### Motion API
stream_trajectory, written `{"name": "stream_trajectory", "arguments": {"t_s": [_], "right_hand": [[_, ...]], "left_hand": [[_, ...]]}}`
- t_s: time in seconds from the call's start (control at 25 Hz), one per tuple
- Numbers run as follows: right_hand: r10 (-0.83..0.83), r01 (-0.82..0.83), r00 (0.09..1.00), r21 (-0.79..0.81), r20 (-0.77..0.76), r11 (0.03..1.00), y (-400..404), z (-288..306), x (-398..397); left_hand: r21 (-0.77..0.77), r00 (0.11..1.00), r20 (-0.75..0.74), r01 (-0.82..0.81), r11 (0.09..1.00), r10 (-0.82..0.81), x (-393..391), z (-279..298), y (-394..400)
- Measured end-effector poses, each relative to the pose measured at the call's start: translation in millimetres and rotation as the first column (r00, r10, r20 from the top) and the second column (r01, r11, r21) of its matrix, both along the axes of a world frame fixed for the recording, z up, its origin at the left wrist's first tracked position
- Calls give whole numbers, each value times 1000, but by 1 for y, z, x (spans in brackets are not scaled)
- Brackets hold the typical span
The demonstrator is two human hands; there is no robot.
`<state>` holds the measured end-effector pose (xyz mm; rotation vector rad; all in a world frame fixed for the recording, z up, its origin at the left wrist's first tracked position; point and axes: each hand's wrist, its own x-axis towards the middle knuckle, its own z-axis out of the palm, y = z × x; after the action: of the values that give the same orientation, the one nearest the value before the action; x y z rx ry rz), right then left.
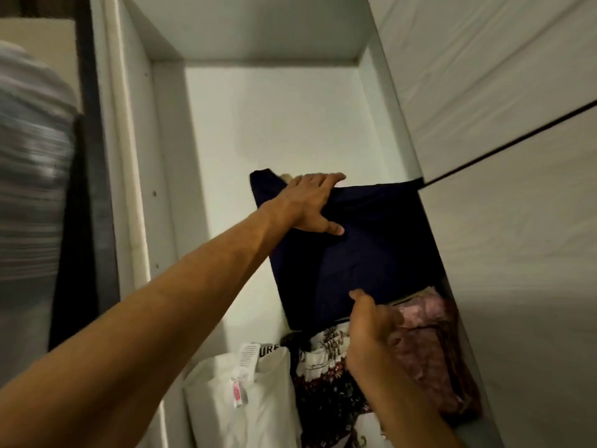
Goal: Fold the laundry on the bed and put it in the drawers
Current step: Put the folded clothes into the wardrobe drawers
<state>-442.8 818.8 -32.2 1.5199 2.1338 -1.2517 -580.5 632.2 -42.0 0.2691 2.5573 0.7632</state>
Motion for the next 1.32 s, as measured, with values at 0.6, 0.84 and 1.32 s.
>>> {"name": "stream_trajectory", "arguments": {"t_s": [0.6, 0.84, 1.32], "right_hand": [[852, -895, -240, 445, -465, -9, -386, 145, 175], [829, -899, -413, 20, -377, -438, -547, 112, 416], [885, -566, -380, -688, -271, -454, -776, 20, 735]], "left_hand": [[215, 484, -398, -777, 592, 779, 453, 121, -355], [174, 110, -263, -972, 159, 959, 781, 100, -447], [426, -727, 602, -56, -903, 329, 1140, 14, -538]]}}
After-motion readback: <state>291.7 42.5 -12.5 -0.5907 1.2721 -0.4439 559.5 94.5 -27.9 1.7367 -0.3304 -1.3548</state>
